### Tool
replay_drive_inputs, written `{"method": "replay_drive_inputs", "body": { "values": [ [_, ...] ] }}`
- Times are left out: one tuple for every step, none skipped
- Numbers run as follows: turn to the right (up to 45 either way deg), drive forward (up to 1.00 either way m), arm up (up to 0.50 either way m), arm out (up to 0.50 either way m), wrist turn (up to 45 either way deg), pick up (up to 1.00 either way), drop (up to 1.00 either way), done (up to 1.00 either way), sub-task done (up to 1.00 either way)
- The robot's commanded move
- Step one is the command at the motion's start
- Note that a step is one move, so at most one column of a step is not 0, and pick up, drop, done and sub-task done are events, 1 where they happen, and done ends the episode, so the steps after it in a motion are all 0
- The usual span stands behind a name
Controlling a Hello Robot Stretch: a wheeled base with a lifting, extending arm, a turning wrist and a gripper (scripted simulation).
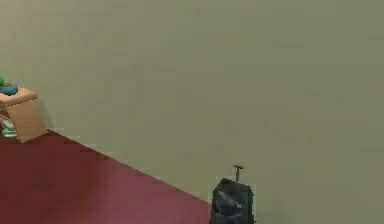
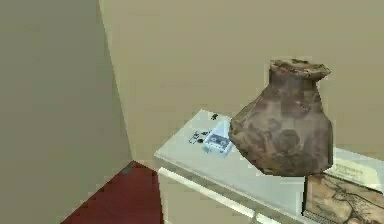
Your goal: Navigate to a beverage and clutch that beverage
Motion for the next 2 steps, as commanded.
{"method": "replay_drive_inputs", "body": {
  "values": [
    [-45.0,0.0,0.0,0.0,0.0,0.0,0.0,0.0,0.0],
    [-12.0,0.0,0.0,0.0,0.0,0.0,0.0,0.0,0.0]
  ]
}}
